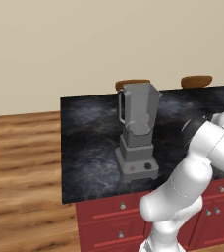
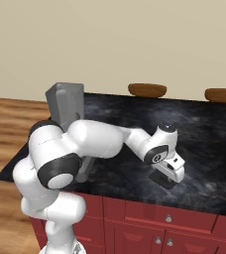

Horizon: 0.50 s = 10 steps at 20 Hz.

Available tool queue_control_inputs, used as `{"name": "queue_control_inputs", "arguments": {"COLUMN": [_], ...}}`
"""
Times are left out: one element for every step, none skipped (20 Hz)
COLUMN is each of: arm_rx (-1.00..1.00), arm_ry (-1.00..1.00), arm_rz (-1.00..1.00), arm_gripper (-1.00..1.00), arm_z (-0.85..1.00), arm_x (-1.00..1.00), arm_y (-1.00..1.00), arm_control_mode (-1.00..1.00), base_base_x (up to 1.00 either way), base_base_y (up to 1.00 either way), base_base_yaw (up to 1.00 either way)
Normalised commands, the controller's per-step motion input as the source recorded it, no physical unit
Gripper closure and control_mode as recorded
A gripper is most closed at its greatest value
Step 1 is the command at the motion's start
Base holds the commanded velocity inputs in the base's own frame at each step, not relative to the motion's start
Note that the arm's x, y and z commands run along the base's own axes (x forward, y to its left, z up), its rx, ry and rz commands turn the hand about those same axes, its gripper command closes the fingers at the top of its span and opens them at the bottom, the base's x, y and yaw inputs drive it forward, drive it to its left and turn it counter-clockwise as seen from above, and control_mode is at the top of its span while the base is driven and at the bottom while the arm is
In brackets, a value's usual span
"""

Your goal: Open the blender lid, put the peach in the blender, close the lid, and start the blender.

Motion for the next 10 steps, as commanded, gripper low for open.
{"name": "queue_control_inputs", "arguments": {"arm_rx": [0.0,0.0,0.0,0.0,0.0,0.0,0.0,0.0,0.0,0.0], "arm_ry": [0.0,0.0,0.0,0.0,0.0,0.0,0.0,0.0,0.0,0.0], "arm_rz": [0.0,0.0,0.0,0.0,0.0,0.0,0.0,0.0,0.0,0.0], "arm_gripper": [-1.0,-1.0,-1.0,-1.0,-1.0,-1.0,-1.0,-1.0,-1.0,-1.0], "arm_z": [0.0,0.0,0.0,-0.01,0.0,0.0,0.0,0.0,-0.04,-0.04], "arm_x": [0.0,0.0,0.05,0.09,0.14,0.17,0.17,0.15,0.12,0.1], "arm_y": [-0.05,0.0,0.0,0.0,0.0,0.0,0.0,-0.01,0.0,0.0], "arm_control_mode": [-1.0,-1.0,-1.0,-1.0,-1.0,-1.0,-1.0,-1.0,-1.0,-1.0], "base_base_x": [0.0,0.0,0.0,0.0,0.0,0.0,0.0,0.0,0.0,0.0], "base_base_y": [0.0,0.0,0.0,0.0,0.0,0.0,0.0,0.0,0.0,0.0], "base_base_yaw": [0.0,0.0,0.0,0.0,0.0,0.0,0.0,0.0,0.0,0.0]}}
